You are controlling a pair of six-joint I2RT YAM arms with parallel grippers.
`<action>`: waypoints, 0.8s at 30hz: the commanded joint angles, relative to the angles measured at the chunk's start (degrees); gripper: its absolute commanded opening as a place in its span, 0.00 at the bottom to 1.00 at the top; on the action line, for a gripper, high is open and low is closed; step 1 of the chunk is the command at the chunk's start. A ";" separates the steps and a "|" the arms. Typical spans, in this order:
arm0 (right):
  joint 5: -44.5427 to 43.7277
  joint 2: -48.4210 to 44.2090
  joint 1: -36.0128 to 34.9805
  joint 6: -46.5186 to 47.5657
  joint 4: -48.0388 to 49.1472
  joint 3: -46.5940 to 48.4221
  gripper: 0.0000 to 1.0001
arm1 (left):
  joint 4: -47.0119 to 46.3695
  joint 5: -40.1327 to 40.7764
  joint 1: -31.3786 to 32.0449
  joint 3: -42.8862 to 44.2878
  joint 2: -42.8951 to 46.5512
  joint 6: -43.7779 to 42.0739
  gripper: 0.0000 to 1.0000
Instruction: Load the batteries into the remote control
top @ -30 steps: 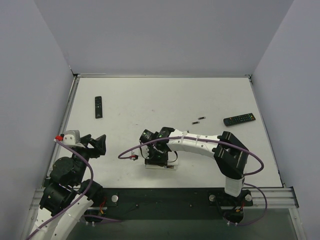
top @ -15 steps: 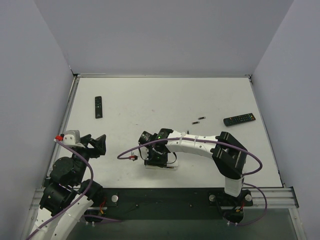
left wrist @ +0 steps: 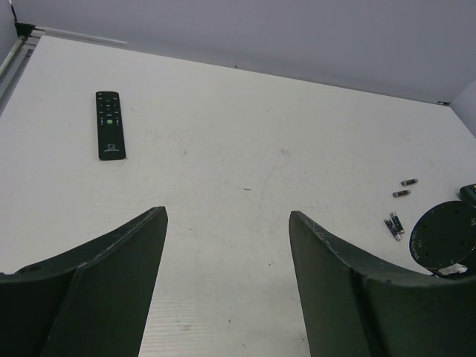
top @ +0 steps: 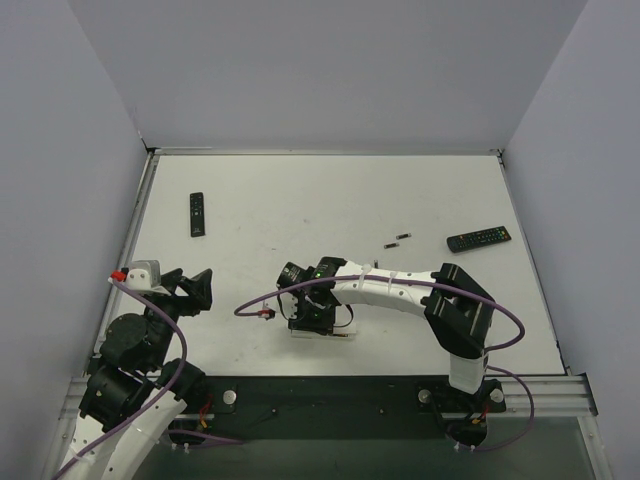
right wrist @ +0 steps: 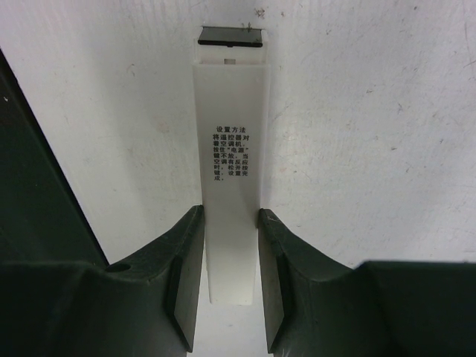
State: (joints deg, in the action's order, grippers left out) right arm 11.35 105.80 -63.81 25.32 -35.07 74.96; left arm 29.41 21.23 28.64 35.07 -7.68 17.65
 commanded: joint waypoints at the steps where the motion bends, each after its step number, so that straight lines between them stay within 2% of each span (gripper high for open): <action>1: -0.89 1.51 -0.35 -1.50 -2.63 0.63 0.03 | -2.16 0.30 -0.43 -0.26 -0.49 -0.60 0.77; 17: 0.33 2.22 -0.35 -1.77 -3.43 0.71 0.09 | -2.07 0.21 -0.43 -0.09 -0.49 -0.60 0.77; 24: 1.21 1.96 -0.26 -1.85 -3.60 0.98 0.17 | -1.99 0.21 -0.43 -0.09 -0.40 -0.60 0.77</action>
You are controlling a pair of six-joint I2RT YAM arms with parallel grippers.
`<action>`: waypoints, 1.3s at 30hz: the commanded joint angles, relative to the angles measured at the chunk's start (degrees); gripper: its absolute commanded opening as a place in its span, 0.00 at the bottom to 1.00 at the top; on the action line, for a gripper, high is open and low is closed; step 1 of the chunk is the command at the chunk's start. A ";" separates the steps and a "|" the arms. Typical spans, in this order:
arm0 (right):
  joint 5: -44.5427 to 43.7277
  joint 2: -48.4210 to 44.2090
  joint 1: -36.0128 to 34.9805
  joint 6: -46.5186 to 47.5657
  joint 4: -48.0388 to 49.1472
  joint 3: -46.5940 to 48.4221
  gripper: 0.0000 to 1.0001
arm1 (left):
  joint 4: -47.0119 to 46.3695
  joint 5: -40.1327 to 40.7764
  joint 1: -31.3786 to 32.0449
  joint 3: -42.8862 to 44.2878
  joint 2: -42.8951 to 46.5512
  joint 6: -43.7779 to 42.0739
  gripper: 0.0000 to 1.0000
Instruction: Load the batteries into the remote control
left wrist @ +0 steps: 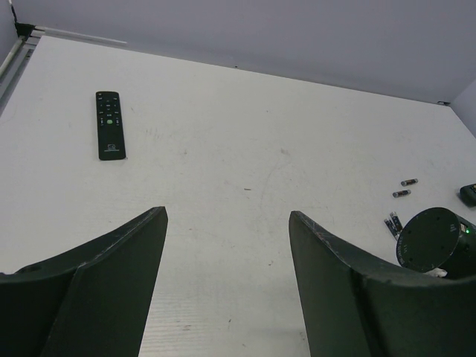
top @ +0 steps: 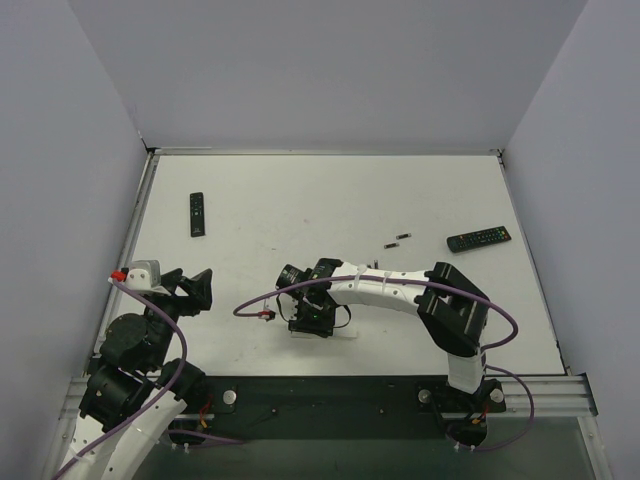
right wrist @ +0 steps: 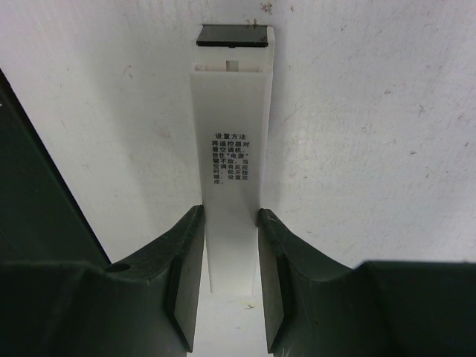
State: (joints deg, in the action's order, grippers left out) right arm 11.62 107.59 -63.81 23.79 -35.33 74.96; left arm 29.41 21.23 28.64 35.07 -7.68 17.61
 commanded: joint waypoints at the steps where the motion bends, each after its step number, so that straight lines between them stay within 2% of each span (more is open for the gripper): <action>1: 1.04 0.16 -0.35 -0.24 -3.34 1.07 0.17 | -1.99 0.21 -0.43 -0.09 -0.40 -0.55 0.77; 10: 0.25 0.08 -0.35 0.55 -3.34 1.33 0.23 | -2.07 0.21 -0.43 -0.09 -0.32 -0.55 0.77; 17: -0.45 0.25 -0.35 1.08 -3.34 1.51 0.32 | -1.99 0.12 -0.43 -0.09 -0.32 -0.55 0.77; 31: -1.16 -1.15 -0.53 1.17 -3.34 1.77 0.39 | -2.16 -0.23 -0.43 -0.26 -0.49 -0.55 0.77; 39: -1.68 -4.22 -1.31 0.38 -3.25 3.26 0.53 | -2.34 -0.84 -0.52 -0.26 -1.02 -0.29 0.77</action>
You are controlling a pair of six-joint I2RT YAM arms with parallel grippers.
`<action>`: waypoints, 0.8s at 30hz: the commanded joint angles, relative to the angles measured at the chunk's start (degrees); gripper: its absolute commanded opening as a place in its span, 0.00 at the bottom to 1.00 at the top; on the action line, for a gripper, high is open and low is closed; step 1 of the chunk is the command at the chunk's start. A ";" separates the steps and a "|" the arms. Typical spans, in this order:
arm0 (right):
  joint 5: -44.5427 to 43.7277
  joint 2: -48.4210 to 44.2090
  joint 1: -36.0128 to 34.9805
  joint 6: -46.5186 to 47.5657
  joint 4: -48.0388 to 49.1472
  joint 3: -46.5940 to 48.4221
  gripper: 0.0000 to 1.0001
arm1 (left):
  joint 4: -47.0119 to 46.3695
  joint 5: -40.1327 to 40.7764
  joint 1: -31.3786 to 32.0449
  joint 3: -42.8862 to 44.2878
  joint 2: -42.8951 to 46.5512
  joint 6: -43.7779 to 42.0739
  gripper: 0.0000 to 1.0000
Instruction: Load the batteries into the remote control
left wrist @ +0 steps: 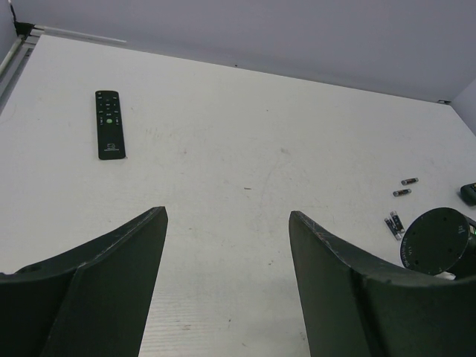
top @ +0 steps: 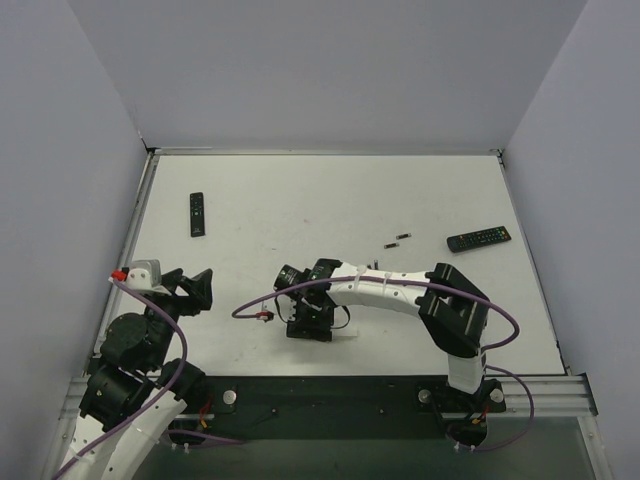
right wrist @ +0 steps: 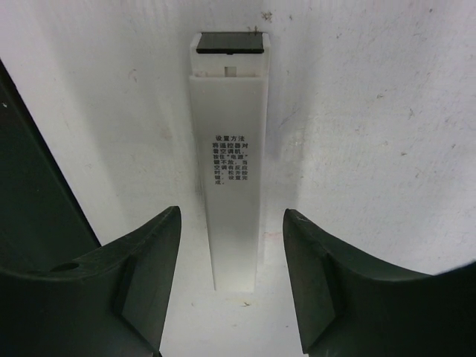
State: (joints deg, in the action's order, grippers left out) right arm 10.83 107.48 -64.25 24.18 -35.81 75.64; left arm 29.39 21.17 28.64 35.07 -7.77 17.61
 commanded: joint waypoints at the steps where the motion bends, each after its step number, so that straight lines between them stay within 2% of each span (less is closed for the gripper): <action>1: -1.16 -4.64 -0.88 -0.19 -2.68 2.76 0.56 | -2.23 -1.13 -0.43 -0.35 -1.19 -0.20 0.77; 7: -4.84 -10.44 -0.70 -4.49 -1.19 1.71 0.66 | -1.79 -4.73 -0.43 -0.44 -3.56 2.51 0.77; 11: -10.65 -16.33 -0.61 -10.11 2.67 -3.72 0.71 | -1.00 -7.01 -0.43 -0.18 -6.02 4.45 0.77; 17: -23.20 -28.44 0.79 -23.11 7.42 -12.68 0.74 | -0.21 -12.28 -0.43 -0.61 -11.47 8.76 0.77; 20: -28.83 -33.54 2.10 -33.30 9.53 -16.03 0.74 | -0.47 -18.15 -0.43 -0.79 -15.86 10.43 0.77; 24: -29.29 -39.09 5.79 -43.85 11.73 -23.49 0.72 | -0.03 -23.44 -0.34 -1.23 -24.03 12.97 0.78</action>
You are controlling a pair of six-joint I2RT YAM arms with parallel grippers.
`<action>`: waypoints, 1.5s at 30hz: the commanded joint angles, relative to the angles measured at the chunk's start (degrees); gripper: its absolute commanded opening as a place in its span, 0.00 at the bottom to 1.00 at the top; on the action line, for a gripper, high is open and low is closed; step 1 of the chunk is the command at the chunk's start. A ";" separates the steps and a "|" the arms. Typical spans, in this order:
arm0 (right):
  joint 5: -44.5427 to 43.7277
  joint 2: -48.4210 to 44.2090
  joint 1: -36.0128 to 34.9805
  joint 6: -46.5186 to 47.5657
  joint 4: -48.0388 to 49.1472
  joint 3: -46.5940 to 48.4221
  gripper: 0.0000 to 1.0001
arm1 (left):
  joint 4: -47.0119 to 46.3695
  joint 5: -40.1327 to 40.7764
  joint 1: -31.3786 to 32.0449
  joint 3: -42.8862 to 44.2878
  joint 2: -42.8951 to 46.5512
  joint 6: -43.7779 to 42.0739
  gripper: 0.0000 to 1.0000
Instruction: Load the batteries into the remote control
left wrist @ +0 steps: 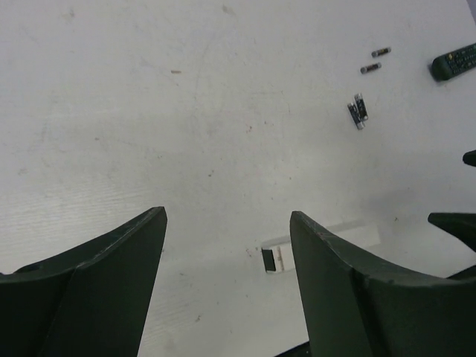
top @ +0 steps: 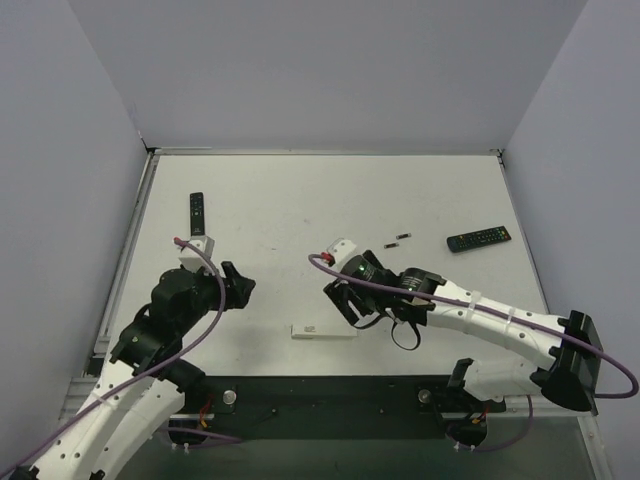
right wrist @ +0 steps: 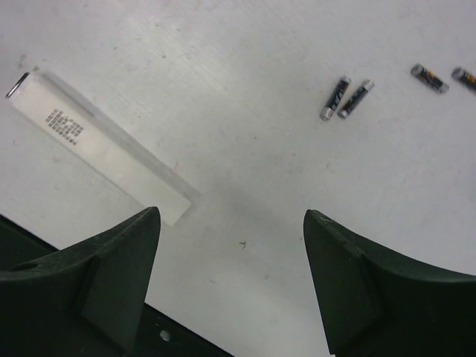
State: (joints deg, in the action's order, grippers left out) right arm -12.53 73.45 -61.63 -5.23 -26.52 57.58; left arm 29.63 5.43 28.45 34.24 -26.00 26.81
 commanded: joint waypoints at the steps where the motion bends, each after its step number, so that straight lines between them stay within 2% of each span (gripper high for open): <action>1: -5.31 -6.20 4.14 -19.76 3.66 -6.85 0.72 | -0.18 -8.59 0.03 -0.57 -7.12 4.39 0.78; 5: -1.79 -13.92 6.43 -29.28 9.37 -15.64 0.72 | -1.24 -11.67 2.13 -2.68 -13.80 7.46 0.80; 8: -1.18 -17.28 6.87 -36.65 12.28 -20.83 0.72 | -2.90 -10.27 6.34 -4.00 -17.23 9.75 0.80; 11: -0.74 -17.73 7.13 -41.24 12.02 -23.13 0.70 | -5.71 -8.52 11.34 -4.79 -20.48 11.68 0.81; 15: 1.98 -15.71 7.22 -44.06 12.02 -24.01 0.66 | -8.18 -7.63 14.09 -4.88 -24.79 13.01 0.81; 19: 4.01 -12.64 7.22 -45.65 12.46 -24.09 0.63 | -10.37 -8.33 15.32 -4.80 -28.93 12.83 0.81; 23: 4.80 -10.79 7.40 -46.71 12.55 -24.27 0.58 | -11.87 -9.03 15.94 -4.44 -32.44 12.04 0.76; 34: 8.58 -4.20 8.19 -46.97 15.97 -24.09 0.56 | -14.95 -13.16 17.08 -2.51 -37.37 10.37 0.71; 38: 9.46 -2.79 8.28 -46.89 16.85 -23.83 0.49 | -15.39 -13.52 17.17 -2.16 -38.34 10.02 0.68; 45: 10.34 -1.64 8.36 -46.80 17.12 -23.39 0.42 | -15.74 -14.31 17.34 -1.72 -39.83 9.58 0.60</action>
State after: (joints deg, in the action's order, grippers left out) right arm -2.48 71.29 -53.60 -51.24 -9.58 33.61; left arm 16.45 -7.62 45.36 29.78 -65.21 37.63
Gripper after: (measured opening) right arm 0.427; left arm 0.628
